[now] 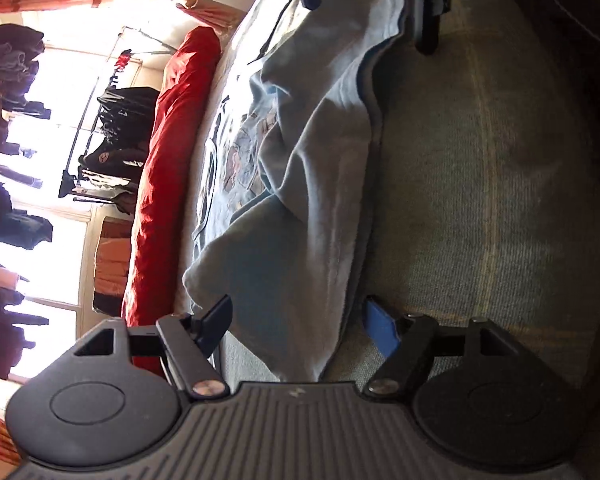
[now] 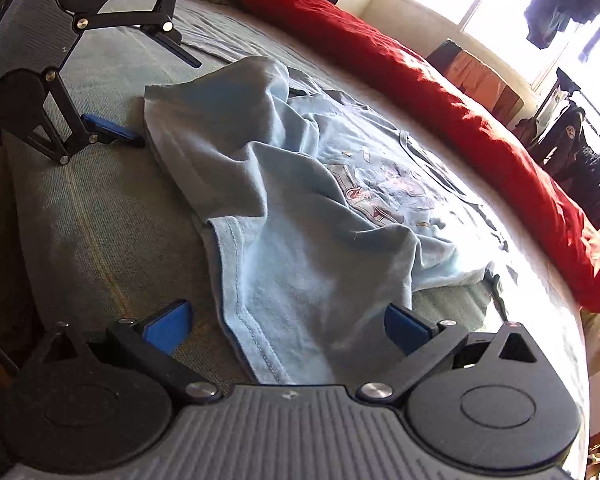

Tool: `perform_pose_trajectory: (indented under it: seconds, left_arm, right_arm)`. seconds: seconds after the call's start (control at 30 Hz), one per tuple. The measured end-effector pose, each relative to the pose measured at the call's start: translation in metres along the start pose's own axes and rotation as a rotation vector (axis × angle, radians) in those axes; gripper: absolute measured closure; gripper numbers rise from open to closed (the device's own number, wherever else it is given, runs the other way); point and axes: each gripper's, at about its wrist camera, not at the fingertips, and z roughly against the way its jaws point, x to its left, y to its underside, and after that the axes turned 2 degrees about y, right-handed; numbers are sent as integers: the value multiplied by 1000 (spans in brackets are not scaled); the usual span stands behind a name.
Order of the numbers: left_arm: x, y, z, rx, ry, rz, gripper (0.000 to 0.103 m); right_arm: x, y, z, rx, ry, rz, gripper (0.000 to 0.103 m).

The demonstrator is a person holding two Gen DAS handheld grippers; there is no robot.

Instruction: Fold clothes

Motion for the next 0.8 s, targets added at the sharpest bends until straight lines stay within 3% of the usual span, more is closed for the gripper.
perform_pose_trajectory:
  seconds: [0.2, 0.3, 0.47, 0.67, 0.73, 0.8]
  left_arm:
    - [-3, -18, -11, -41, -15, -55, 27]
    - [-6, -23, -12, -57, -25, -94, 27]
    - [-1, -19, -18, -56, -39, -76, 25]
    - [4, 0, -23, 6, -78, -95, 25]
    - [4, 1, -22, -4, -62, -79, 38]
    - [4, 0, -21, -7, -33, -73, 77]
  right_arm:
    - [14, -16, -4, -65, 132, 94, 0]
    - [22, -27, -12, -90, 199, 148, 7]
    - [28, -34, -11, -96, 220, 222, 17]
    - [18, -18, -7, -36, 189, 203, 27]
    - [17, -14, -6, -27, 158, 182, 35]
    - [19, -14, -3, -23, 124, 166, 46]
